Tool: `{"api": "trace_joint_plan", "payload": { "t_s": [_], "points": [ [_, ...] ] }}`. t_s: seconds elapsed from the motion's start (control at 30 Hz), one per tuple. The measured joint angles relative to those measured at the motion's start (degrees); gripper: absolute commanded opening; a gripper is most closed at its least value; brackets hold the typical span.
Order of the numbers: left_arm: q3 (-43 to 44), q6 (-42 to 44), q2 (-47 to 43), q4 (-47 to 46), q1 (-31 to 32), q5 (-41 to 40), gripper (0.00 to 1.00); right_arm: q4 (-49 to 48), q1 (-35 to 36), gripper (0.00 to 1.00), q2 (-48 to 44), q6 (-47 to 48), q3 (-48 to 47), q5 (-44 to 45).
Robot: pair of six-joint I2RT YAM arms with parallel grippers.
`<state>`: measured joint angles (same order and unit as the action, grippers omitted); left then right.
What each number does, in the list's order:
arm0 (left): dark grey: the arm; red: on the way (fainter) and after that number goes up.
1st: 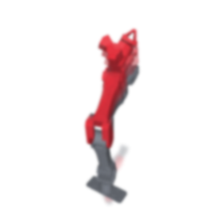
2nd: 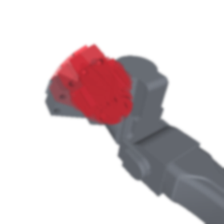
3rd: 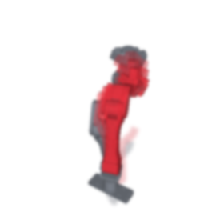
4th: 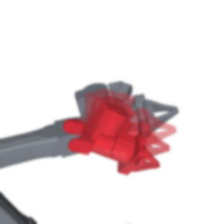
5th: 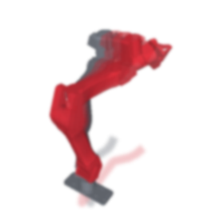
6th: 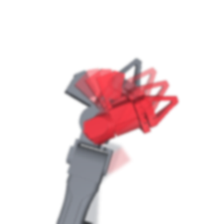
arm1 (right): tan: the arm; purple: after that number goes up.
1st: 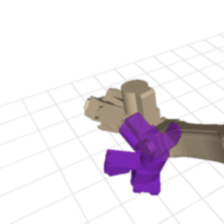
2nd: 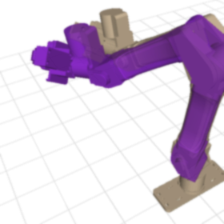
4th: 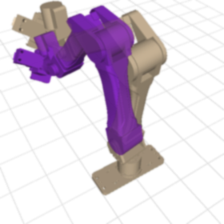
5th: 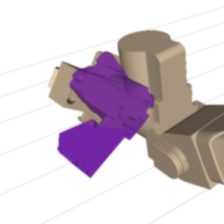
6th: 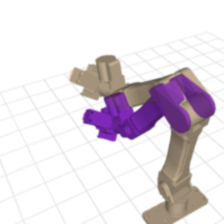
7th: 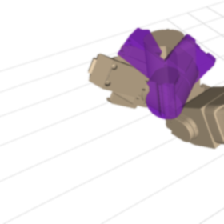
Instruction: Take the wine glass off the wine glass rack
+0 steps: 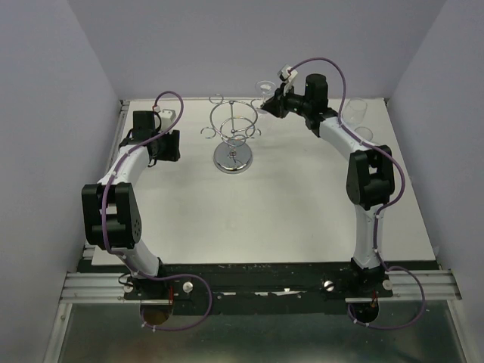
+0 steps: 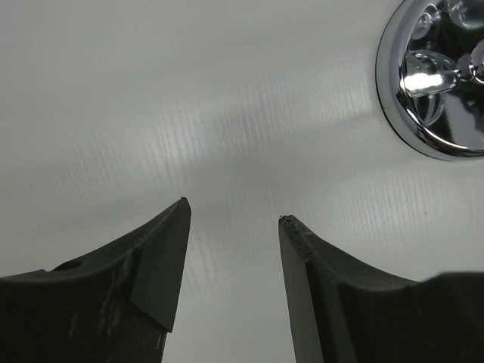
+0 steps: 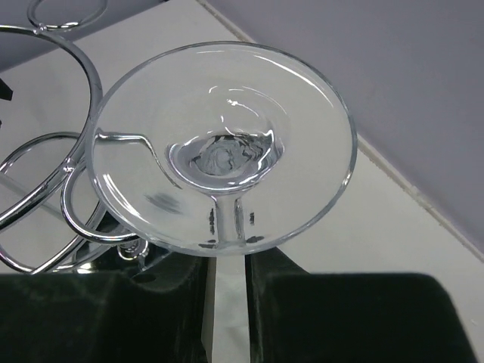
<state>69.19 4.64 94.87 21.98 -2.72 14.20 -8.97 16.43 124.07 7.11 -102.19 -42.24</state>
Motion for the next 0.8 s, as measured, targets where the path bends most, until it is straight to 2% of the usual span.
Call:
{"api": "trace_joint_plan", "payload": {
  "t_s": [0.57, 0.8],
  "points": [
    [2.8, 0.1, 1.0, 0.0, 1.1, 0.0, 0.64, -0.4, -1.0, 0.01, 0.0, 0.1, -1.2, 6.7],
    [2.8, 0.8, 0.7, -0.6, 1.4, 0.0, 0.63, 1.6, -2.0, 0.01, -2.1, 1.3, 3.1, 9.6]
  ]
}}
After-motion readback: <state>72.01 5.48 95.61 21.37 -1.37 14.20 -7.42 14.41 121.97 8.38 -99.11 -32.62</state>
